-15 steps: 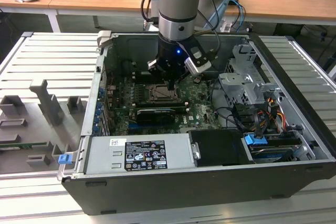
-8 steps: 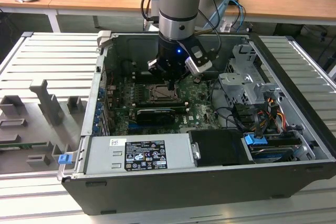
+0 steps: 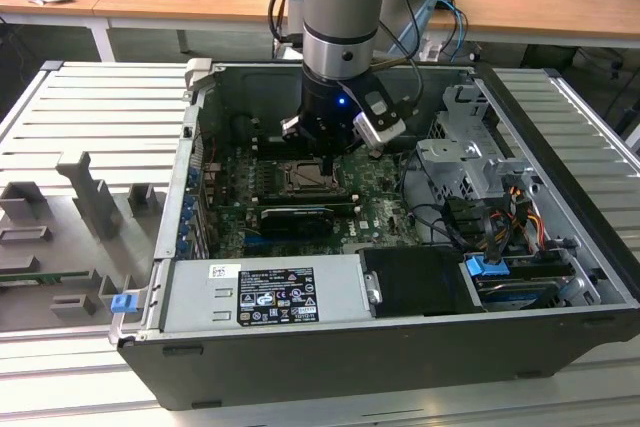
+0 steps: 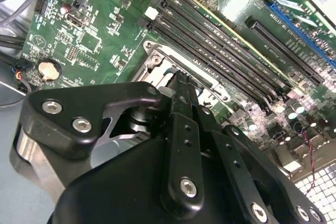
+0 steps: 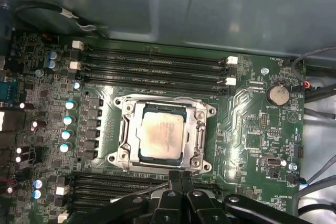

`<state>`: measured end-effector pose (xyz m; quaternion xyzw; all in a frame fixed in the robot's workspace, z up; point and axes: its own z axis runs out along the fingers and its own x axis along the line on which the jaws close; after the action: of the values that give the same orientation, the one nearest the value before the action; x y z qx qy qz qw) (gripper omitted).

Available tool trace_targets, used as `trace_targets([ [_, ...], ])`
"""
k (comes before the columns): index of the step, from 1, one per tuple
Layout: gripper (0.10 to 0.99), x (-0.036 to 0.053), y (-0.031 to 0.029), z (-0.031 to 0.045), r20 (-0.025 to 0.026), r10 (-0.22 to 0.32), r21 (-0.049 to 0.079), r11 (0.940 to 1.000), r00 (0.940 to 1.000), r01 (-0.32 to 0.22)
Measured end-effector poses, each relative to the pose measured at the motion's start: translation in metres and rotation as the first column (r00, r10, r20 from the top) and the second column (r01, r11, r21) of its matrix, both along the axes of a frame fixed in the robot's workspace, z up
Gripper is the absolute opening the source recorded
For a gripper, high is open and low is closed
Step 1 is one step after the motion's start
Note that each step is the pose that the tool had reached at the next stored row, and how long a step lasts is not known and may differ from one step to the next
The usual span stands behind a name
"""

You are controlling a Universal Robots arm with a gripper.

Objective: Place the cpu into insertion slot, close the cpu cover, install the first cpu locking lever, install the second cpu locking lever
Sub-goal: 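Install the second cpu locking lever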

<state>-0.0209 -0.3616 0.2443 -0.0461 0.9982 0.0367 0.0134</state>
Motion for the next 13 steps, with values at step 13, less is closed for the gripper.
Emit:
trace_targets([
  [13,0.106,-0.0201,-0.0116,-0.0081,-0.0001,0.0,0.028,0.9996,1.0,0.0],
])
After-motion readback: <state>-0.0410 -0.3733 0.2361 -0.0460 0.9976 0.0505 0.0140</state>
